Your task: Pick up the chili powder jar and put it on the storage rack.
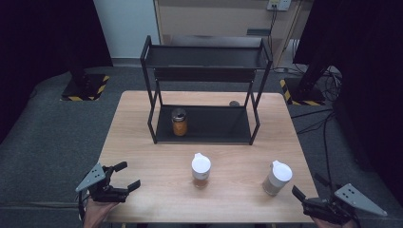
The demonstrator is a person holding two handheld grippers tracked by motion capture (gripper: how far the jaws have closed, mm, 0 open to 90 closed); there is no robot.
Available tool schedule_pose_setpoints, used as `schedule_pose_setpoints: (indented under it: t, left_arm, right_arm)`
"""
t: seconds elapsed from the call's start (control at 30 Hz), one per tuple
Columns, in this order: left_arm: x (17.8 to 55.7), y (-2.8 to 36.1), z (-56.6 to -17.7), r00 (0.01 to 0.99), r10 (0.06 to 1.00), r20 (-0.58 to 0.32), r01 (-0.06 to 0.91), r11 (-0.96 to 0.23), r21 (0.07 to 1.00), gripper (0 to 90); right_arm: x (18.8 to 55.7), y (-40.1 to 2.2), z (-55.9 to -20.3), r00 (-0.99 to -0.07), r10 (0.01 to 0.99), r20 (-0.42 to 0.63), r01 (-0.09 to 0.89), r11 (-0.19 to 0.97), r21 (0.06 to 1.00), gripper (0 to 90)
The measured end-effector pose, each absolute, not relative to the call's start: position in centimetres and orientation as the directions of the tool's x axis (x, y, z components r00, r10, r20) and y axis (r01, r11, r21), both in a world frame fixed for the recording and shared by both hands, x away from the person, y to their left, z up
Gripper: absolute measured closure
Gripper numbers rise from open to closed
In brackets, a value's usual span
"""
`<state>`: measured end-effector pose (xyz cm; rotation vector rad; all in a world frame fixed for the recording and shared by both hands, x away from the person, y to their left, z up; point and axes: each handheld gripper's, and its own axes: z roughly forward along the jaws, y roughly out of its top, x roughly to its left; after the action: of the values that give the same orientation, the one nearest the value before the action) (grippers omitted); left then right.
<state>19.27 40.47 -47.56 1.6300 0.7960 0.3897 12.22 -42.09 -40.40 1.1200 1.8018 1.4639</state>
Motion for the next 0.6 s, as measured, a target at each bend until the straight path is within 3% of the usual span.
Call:
schedule_pose_setpoints:
  t: [0.6]
  left_arm:
    - [19.3, 40.5, -47.6, 0.709, 0.682, -0.178, 0.281, -0.042, 0.959, 3.7]
  right_arm:
    - [15.2, -39.1, -36.7, -0.606, 0.794, 0.038, 0.212, 0.116, 0.970, 5.1]
